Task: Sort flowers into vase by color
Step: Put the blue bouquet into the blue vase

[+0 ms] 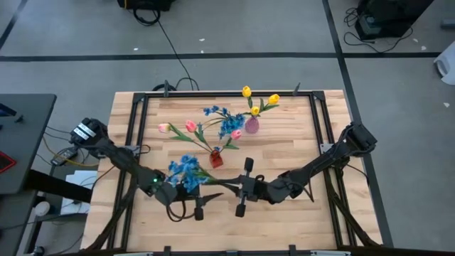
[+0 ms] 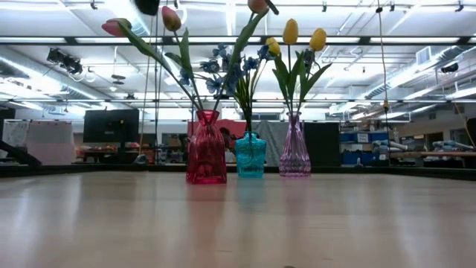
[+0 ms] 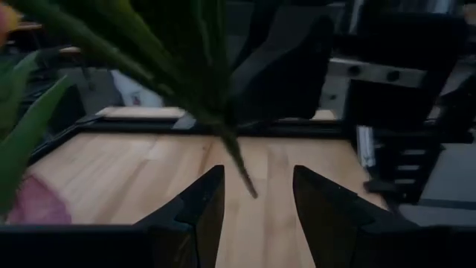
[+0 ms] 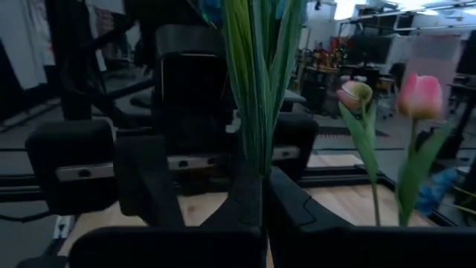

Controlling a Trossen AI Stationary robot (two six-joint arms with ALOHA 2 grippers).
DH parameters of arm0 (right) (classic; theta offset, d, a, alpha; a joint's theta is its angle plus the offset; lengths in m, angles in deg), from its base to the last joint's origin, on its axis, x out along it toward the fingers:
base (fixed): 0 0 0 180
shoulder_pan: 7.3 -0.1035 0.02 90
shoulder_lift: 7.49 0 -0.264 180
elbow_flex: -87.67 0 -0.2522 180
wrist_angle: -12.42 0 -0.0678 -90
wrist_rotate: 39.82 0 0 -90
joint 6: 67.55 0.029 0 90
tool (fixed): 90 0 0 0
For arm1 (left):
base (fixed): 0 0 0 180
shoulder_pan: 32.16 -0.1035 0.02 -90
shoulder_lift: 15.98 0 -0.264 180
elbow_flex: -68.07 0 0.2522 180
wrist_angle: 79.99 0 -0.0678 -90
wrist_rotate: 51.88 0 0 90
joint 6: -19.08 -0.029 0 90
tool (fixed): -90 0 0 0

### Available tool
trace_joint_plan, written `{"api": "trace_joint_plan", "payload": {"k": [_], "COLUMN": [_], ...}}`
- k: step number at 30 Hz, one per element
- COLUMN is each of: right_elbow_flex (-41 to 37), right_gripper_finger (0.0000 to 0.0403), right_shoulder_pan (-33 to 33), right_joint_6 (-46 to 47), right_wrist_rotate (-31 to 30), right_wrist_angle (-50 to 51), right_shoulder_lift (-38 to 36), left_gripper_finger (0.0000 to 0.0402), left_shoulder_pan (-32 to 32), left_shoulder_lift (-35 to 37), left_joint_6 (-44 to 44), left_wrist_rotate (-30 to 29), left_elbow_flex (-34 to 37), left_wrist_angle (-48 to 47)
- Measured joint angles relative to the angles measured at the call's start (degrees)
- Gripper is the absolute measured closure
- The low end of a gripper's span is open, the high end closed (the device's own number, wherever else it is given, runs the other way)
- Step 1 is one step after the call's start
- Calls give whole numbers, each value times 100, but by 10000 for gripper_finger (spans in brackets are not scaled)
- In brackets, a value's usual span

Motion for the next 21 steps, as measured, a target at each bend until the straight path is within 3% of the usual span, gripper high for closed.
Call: {"api": "trace_joint_plan", "payload": {"k": [13,16,21], "right_elbow_flex": [0,0,0], "right_gripper_finger": [394,394,389], "right_shoulder_pan": [72,72,72], "right_joint_6": [-123,-166,-228], "right_wrist_rotate": [302,285,222], "right_wrist_angle": [-232,-205,-148], "right_shoulder_lift": [-4,-4,-4], "left_gripper_finger": [244,274,364], "left_shoulder_pan": [-492,-515,-512], "left_shoulder_lift": [-7,-7,-7], "left_joint_6": [-97,-145,-378], "left_wrist_rotate": [792,836,851], "left_elbow_flex": [0,0,0], "left_wrist_angle": [382,341,338]}}
